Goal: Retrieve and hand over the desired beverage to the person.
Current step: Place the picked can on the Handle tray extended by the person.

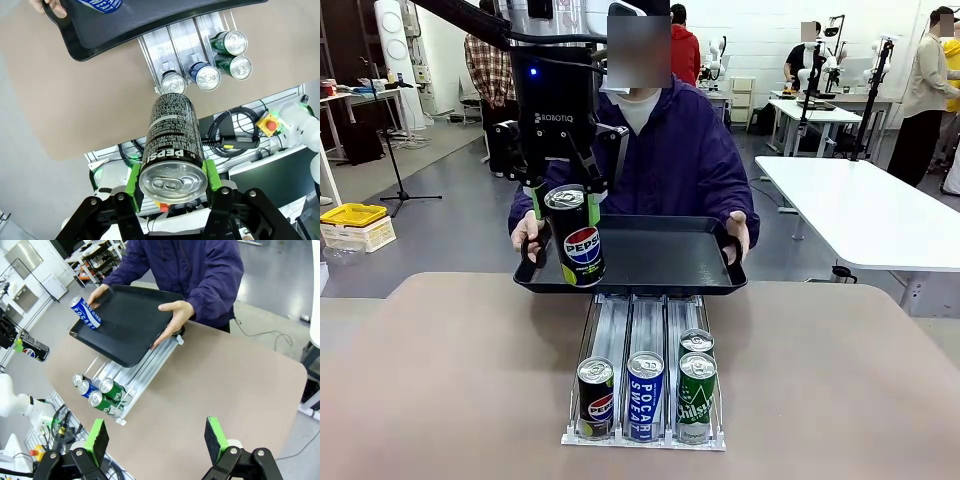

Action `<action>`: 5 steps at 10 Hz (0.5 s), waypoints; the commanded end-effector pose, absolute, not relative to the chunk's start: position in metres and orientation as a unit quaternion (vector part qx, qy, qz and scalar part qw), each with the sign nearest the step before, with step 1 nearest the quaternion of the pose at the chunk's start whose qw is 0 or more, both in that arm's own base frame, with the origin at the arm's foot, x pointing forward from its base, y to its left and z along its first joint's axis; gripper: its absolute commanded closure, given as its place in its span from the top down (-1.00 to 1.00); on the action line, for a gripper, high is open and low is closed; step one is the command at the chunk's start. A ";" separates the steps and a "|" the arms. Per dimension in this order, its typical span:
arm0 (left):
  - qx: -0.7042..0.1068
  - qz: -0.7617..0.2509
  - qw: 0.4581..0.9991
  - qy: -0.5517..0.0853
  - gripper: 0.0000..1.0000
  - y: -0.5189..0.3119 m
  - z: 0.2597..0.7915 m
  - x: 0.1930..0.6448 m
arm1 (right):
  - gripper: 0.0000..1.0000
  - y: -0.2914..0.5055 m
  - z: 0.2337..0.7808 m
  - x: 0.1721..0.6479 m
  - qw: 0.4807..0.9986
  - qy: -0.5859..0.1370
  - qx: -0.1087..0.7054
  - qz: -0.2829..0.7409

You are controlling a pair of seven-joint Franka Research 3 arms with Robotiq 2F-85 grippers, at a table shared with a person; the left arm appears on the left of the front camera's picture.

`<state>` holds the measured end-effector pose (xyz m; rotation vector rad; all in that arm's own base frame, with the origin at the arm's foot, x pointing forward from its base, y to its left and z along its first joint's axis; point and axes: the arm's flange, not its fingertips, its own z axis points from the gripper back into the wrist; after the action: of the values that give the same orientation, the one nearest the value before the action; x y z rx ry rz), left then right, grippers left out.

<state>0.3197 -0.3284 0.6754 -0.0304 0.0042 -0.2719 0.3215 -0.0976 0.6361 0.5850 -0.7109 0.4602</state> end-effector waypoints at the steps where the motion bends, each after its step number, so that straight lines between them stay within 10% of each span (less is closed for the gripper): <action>1: -0.015 -0.132 0.991 -0.010 -0.91 -0.326 0.676 0.316 | 1.00 -0.098 0.636 0.325 0.860 -0.347 0.295 0.228; 2: -0.015 -0.136 0.991 0.002 0.17 -0.328 0.675 0.320 | 1.00 -0.098 0.636 0.325 0.860 -0.347 0.295 0.228; 5: 0.030 -0.245 0.969 -0.010 0.17 -0.366 0.701 0.356 | 1.00 -0.098 0.636 0.325 0.860 -0.347 0.295 0.228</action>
<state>0.3369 -0.3504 0.6795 0.0211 -0.0078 -0.4096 0.3215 -0.0976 0.6361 0.5849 -0.7108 0.4601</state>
